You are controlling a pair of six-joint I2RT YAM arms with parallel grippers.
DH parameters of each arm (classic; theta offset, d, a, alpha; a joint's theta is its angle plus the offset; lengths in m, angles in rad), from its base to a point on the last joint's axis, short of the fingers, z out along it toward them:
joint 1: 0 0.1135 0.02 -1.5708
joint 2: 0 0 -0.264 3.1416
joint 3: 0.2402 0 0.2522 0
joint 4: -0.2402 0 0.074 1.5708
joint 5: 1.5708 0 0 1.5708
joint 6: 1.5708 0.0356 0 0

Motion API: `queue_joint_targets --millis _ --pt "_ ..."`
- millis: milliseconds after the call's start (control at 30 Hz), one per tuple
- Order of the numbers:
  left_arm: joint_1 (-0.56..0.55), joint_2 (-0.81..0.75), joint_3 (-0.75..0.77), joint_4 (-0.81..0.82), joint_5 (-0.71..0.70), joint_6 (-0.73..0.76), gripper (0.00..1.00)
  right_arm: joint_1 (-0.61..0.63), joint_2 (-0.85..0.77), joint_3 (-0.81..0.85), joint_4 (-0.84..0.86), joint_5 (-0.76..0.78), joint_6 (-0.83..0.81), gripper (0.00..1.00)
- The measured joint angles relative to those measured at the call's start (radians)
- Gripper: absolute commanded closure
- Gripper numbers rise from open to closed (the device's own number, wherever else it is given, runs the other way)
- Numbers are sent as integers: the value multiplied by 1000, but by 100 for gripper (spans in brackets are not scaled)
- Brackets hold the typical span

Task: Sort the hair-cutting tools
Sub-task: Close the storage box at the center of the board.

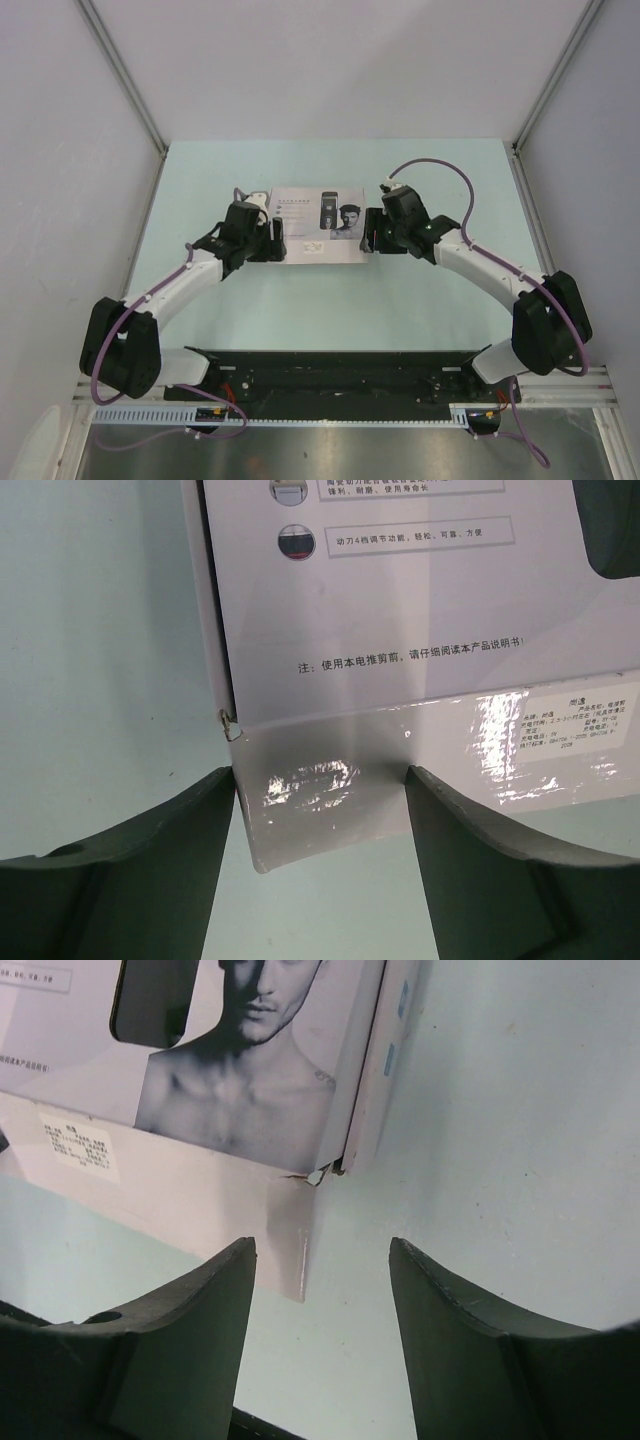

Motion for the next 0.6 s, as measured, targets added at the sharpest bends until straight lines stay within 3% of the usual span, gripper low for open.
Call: queue_joint_targets --millis 400,600 --pt "-2 -4 0 -2 -19 -6 27 3 30 0 21 35 32 38" --pt "-2 -6 0 -10 -37 -4 8 9 34 0 42 34 31 37"
